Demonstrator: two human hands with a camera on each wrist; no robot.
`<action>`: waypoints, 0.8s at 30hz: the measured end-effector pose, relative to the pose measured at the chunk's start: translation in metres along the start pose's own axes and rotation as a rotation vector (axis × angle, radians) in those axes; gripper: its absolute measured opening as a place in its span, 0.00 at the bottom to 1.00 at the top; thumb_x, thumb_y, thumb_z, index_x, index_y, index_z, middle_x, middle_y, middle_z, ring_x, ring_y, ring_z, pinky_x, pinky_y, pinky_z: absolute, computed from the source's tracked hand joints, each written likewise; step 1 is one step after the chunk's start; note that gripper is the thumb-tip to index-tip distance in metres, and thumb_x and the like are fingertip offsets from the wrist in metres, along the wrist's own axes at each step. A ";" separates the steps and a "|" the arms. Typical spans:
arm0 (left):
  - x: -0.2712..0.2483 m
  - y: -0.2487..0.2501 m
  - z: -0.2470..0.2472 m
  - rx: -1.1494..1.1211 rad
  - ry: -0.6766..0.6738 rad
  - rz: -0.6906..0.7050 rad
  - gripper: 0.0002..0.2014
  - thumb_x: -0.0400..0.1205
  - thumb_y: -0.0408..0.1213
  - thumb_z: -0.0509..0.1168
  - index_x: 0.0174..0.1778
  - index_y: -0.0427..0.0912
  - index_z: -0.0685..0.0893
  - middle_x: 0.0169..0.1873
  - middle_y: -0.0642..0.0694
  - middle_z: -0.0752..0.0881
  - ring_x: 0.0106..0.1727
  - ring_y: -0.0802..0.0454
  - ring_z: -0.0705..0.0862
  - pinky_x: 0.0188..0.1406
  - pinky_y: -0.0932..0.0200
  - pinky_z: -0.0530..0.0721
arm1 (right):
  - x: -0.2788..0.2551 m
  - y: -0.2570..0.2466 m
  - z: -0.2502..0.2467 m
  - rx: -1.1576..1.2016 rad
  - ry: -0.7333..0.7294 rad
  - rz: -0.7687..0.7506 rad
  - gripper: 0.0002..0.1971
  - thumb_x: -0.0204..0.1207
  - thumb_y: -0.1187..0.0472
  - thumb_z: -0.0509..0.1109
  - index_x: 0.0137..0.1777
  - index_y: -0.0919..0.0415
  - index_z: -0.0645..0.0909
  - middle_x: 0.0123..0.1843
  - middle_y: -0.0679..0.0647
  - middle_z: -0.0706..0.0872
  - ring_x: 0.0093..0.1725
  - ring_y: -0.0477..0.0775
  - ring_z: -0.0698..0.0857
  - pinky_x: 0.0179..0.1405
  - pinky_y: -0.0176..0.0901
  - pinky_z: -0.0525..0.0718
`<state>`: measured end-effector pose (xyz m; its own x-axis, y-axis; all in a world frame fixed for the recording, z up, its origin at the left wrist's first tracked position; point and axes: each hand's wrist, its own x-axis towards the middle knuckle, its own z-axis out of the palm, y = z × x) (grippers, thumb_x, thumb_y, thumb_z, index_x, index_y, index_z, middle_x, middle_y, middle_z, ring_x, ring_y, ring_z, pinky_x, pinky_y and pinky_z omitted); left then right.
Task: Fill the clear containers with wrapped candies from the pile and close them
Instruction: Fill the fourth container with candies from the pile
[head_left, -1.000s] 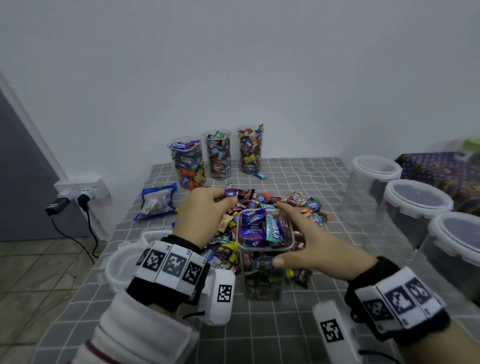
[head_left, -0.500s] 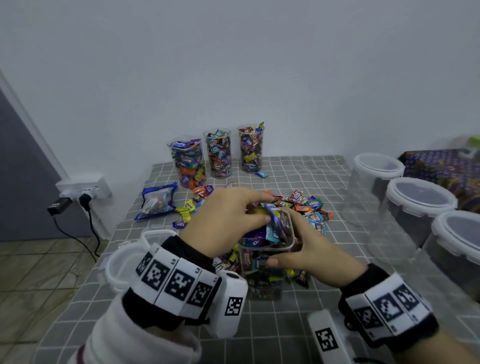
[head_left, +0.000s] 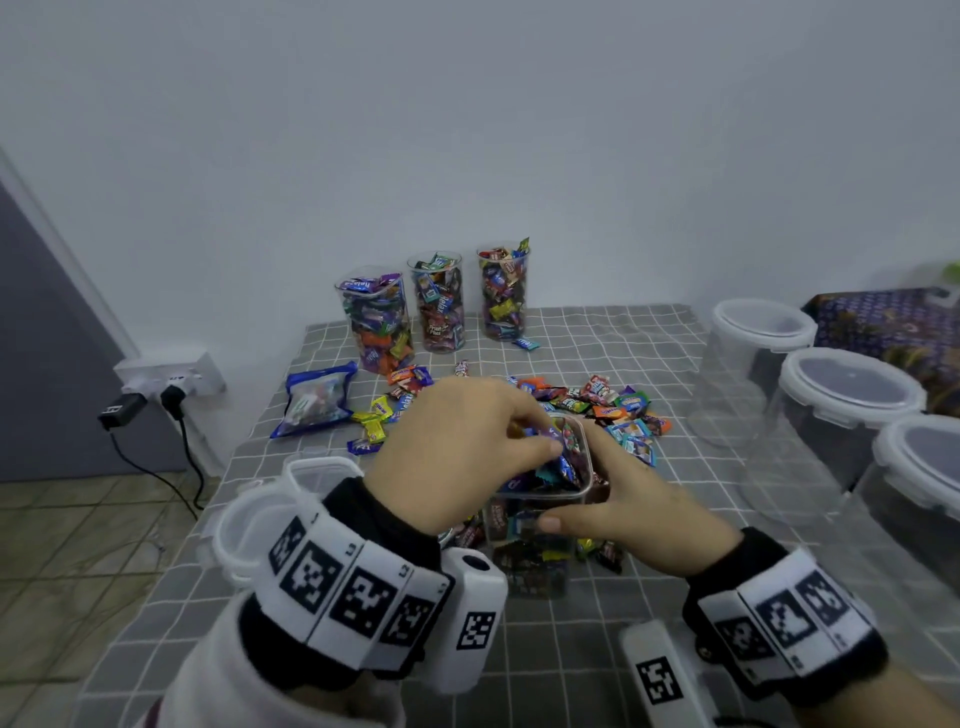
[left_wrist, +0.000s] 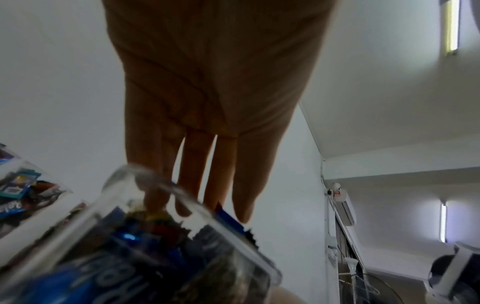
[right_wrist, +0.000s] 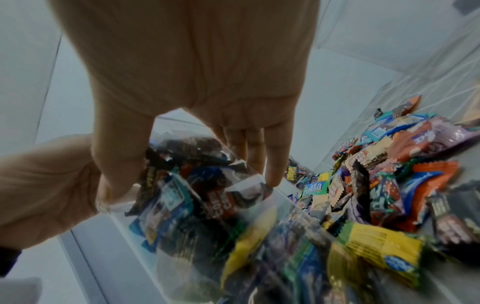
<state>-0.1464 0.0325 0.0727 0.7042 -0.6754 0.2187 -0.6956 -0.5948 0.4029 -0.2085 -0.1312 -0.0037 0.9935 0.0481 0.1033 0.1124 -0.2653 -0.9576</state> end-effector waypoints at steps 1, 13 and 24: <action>-0.001 0.001 0.001 0.025 -0.023 0.003 0.12 0.76 0.53 0.68 0.52 0.55 0.89 0.44 0.54 0.90 0.46 0.59 0.85 0.51 0.54 0.81 | 0.000 0.000 0.000 -0.001 0.003 0.001 0.37 0.61 0.58 0.82 0.68 0.42 0.69 0.62 0.40 0.84 0.62 0.43 0.84 0.63 0.44 0.81; 0.000 -0.001 0.001 0.100 0.010 0.019 0.14 0.78 0.53 0.66 0.57 0.56 0.87 0.53 0.56 0.88 0.54 0.59 0.82 0.55 0.58 0.77 | -0.001 -0.002 0.002 -0.011 0.001 0.003 0.38 0.59 0.52 0.82 0.68 0.40 0.69 0.63 0.43 0.85 0.63 0.44 0.83 0.67 0.54 0.79; 0.001 -0.011 -0.013 0.077 0.069 0.007 0.09 0.78 0.41 0.67 0.52 0.55 0.88 0.47 0.56 0.86 0.46 0.60 0.83 0.51 0.55 0.79 | -0.001 0.000 0.000 -0.023 0.000 0.024 0.38 0.59 0.53 0.83 0.69 0.41 0.69 0.63 0.41 0.85 0.63 0.43 0.83 0.66 0.48 0.80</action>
<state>-0.1360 0.0442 0.0799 0.7054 -0.6499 0.2831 -0.7078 -0.6237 0.3318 -0.2091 -0.1313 -0.0036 0.9959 0.0420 0.0805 0.0893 -0.2881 -0.9534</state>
